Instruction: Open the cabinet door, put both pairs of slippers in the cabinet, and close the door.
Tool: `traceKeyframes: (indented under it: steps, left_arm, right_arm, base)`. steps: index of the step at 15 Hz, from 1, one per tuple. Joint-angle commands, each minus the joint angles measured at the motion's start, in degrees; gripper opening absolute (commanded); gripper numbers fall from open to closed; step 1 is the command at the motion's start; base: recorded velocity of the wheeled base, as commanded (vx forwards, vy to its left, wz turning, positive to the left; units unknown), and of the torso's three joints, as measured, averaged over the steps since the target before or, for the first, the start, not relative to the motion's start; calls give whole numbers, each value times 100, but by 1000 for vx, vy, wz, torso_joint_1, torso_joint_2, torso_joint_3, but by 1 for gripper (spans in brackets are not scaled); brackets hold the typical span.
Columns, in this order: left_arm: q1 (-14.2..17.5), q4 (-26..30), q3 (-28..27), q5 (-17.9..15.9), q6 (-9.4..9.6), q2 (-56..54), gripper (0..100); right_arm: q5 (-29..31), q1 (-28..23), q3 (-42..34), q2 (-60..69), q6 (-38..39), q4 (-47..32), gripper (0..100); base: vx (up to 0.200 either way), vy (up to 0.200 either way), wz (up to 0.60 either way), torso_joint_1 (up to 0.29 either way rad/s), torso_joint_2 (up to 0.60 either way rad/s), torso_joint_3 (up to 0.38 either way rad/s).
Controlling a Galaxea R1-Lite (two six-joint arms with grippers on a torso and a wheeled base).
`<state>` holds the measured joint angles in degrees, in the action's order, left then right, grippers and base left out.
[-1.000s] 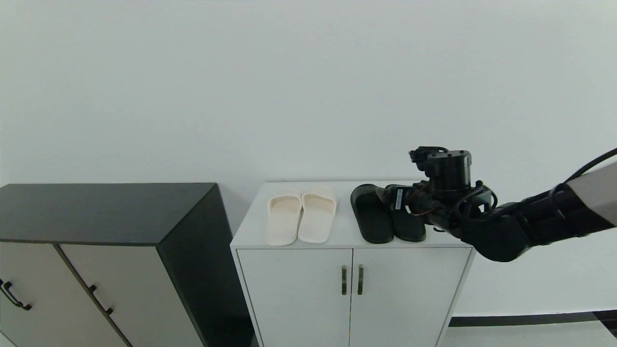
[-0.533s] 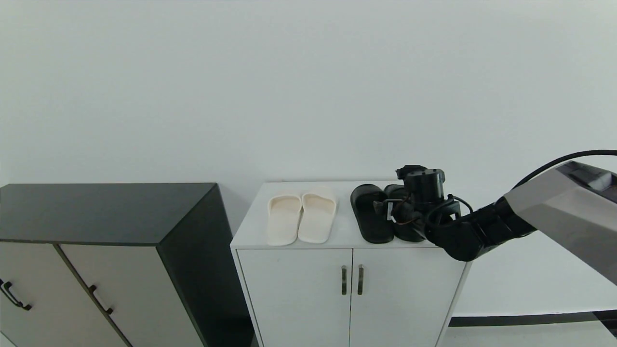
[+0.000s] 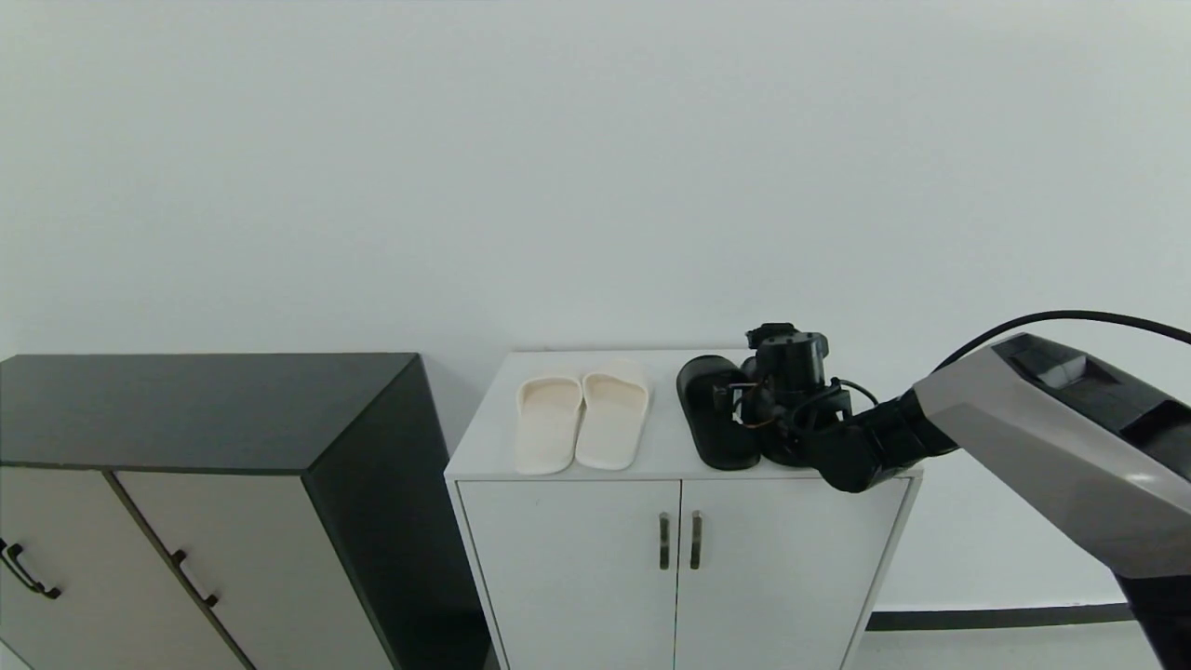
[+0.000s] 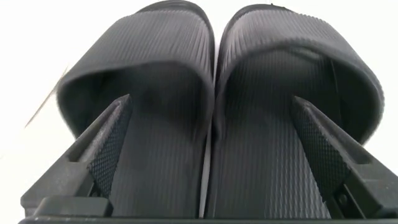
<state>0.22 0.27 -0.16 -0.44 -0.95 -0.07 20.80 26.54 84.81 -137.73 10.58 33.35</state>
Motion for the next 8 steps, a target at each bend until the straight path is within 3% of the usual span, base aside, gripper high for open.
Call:
traceKeyframes:
  steps: [1,5,6,8]
  left_arm:
    - [4,0,-2,0,-2,7,0]
    - [-4,0,-2,0,-2,7,0]
    - [4,0,-2,0,-2,7,0]
    - [4,0,-2,0,-2,7,0]
  right_arm:
    - [-5,-70,378,-237,-12,-171,100]
    - [-5,-158,853,-448,-12,-321,100]
    - [-5,-167,879,-465,-12,-321,0]
    - [-5,-202,976,-527,-12,-321,0]
  base:
    - [0,0,0,0,0,0]
    - [0,0,0,0,0,0]
    - [0,0,0,0,0,0]
    - [0,0,0,0,0,0]
